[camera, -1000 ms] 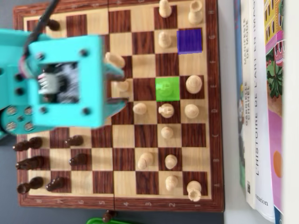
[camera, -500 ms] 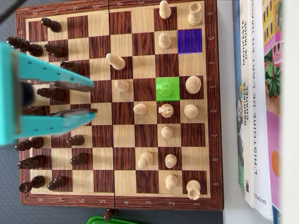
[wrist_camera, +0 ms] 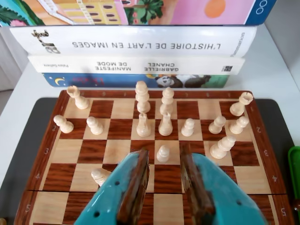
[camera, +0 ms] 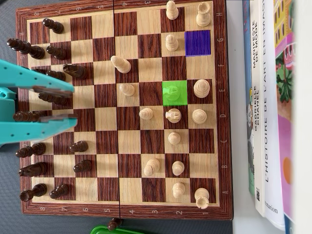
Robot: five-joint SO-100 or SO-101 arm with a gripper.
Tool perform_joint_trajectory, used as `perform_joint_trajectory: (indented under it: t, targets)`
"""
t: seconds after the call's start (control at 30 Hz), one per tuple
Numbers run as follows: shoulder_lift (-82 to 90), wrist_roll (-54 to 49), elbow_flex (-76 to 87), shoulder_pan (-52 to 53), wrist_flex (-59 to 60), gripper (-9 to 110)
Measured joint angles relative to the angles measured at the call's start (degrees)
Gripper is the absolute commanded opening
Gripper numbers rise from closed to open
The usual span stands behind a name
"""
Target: Play chess
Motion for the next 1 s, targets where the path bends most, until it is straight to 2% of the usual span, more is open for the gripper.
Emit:
perform_joint_trajectory:
  t: [0.73,1.0]
  targets:
    - [24.1,0.0,23.9,0.0,0.0,12]
    - [25.0,0.0,24.8,0.0,0.0,12]
